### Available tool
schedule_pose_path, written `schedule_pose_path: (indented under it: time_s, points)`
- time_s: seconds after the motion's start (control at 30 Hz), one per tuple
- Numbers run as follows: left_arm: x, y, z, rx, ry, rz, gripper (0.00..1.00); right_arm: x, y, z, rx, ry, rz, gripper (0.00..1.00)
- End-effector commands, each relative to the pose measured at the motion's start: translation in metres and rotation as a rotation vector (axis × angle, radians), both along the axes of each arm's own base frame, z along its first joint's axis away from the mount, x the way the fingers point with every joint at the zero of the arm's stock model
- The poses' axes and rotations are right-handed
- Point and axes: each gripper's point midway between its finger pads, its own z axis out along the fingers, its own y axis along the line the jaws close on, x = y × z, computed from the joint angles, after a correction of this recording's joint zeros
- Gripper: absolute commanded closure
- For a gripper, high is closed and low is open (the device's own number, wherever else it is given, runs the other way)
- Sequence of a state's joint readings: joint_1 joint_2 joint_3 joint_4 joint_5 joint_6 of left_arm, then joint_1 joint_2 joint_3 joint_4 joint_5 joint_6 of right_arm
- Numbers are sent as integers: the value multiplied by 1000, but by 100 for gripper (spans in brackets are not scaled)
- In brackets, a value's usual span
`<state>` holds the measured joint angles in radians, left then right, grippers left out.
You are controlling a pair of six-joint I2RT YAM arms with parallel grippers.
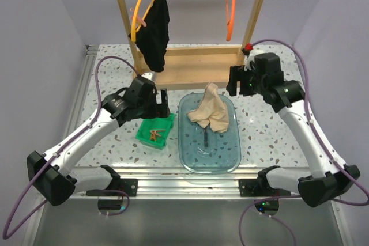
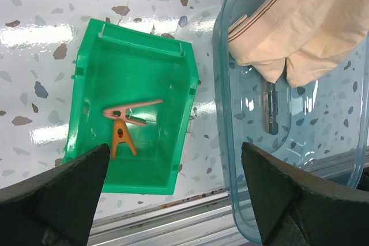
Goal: Remove the underwear clipped to the hanger
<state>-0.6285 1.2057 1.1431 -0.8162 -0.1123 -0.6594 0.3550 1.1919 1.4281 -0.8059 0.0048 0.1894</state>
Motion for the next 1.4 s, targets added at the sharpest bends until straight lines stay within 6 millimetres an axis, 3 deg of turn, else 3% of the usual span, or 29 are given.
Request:
schedule_pose_path:
  time_s: [0.0, 0.27, 0.53, 0.63, 0.67, 0.77, 0.87, 0.97, 1.0, 1.07, 1.23, 1.3, 1.33, 1.37]
  points:
    - [11, -6, 14, -23, -49, -11, 0, 6, 22, -42, -13, 85, 89, 25]
    - [2, -3, 4, -37, -25, 0, 0, 26, 49, -87, -56, 152, 160, 26]
    - [-7, 3, 1, -51, -15, 27, 0, 41, 58, -139, -159, 224, 149, 27]
    - [-9, 4, 1, -57, -12, 34, 0, 50, 60, -152, -185, 226, 134, 33]
    - [-9, 4, 1, -60, -10, 36, 0, 54, 62, -155, -186, 221, 131, 42]
    - [-10, 4, 2, -65, -11, 35, 0, 59, 61, -155, -185, 203, 107, 58]
    - [-12, 4, 0, -67, -6, 37, 0, 59, 58, -159, -201, 200, 100, 62]
    - [-13, 5, -1, -67, -4, 36, 0, 56, 56, -162, -207, 206, 101, 77]
    - [-13, 5, -1, -66, -4, 38, 0, 55, 56, -159, -205, 199, 103, 90]
    - [-12, 4, 0, -69, -8, 34, 0, 51, 53, -161, -210, 203, 102, 100]
    - [-11, 3, 1, -72, -13, 31, 0, 34, 50, -145, -177, 197, 115, 100]
    - [-9, 3, 5, -75, -22, 31, 0, 17, 53, -138, -139, 225, 153, 100]
    - [-10, 3, 5, -69, -19, 31, 0, 3, 62, -124, -72, 229, 200, 100]
    - [-9, 4, 7, -69, -24, 36, 0, -14, 66, -123, -37, 279, 242, 100]
